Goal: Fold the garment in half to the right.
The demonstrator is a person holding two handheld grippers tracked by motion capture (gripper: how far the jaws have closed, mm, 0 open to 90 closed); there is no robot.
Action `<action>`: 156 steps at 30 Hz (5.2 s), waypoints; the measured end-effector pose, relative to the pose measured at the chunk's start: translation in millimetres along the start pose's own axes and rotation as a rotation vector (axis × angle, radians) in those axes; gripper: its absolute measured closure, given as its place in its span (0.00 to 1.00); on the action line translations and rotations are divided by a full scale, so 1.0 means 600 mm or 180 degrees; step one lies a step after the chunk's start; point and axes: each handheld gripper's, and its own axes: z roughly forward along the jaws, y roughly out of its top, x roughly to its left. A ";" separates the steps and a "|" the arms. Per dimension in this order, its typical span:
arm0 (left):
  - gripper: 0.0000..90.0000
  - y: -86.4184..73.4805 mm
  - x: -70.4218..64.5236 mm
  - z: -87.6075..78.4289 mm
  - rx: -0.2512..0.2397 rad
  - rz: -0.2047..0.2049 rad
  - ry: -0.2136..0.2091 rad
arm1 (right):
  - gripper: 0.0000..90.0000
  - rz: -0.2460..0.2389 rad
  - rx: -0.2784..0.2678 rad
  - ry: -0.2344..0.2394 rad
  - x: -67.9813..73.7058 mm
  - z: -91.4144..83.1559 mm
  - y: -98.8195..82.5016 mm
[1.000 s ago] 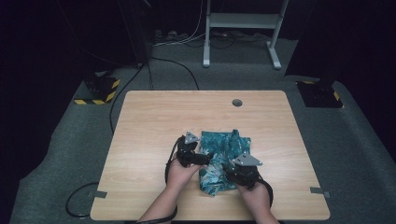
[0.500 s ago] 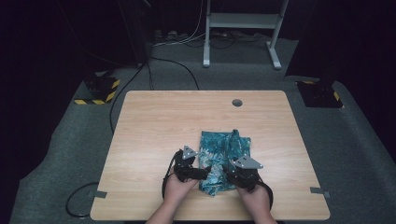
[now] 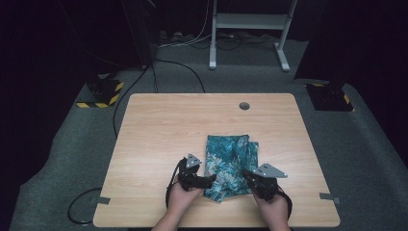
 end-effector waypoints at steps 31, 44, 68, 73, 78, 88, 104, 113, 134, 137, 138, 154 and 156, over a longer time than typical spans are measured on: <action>0.03 -0.005 0.002 -0.003 -0.0042 -0.0014 -0.0087 | 0.70 0.0419 0.0380 -0.0201 -0.131 0.146 0.041; 0.03 -0.006 0.001 -0.005 -0.0092 0.0032 -0.0097 | 0.97 0.0192 0.0230 -0.0235 -0.105 0.101 0.068; 0.07 0.064 0.037 0.018 -0.0073 0.0066 -0.0106 | 0.52 0.0343 0.0316 -0.0457 -0.153 0.069 0.031; 0.07 0.098 0.050 0.046 -0.0049 0.0105 -0.0043 | 0.47 0.0414 0.0318 -0.0447 -0.158 0.082 0.027; 0.07 0.123 0.057 0.088 0.0092 0.0019 -0.0027 | 0.46 0.0516 0.0352 -0.0404 -0.160 0.095 0.024; 0.10 0.140 0.047 0.137 0.0230 -0.0051 0.0007 | 0.45 0.0401 0.0496 -0.0453 -0.155 0.117 0.020; 0.22 0.121 0.050 0.128 0.0405 0.0080 0.0331 | 0.47 0.0350 0.0534 -0.0345 -0.128 0.141 0.019; 0.23 0.091 0.096 0.077 0.0334 -0.0071 0.0542 | 0.47 0.0296 0.0557 -0.0309 -0.080 0.176 0.037; 0.23 0.110 0.139 0.086 0.0448 0.0023 0.0795 | 0.46 0.0195 0.0595 -0.0564 -0.043 0.223 0.067; 0.23 0.118 0.141 0.091 0.0451 -0.0034 0.0756 | 0.45 0.0225 0.0623 -0.0565 -0.046 0.224 0.070; 0.23 0.119 0.139 0.089 0.0404 -0.0043 0.0725 | 0.44 0.0191 0.0622 -0.0573 -0.047 0.222 0.071; 0.19 0.068 0.052 0.000 0.0043 0.0142 0.0347 | 0.36 -0.0226 0.0012 -0.0152 -0.015 0.146 0.077; 0.18 0.060 0.049 -0.001 0.0065 0.0076 0.0300 | 0.36 -0.0264 0.0085 -0.0029 -0.009 0.163 0.086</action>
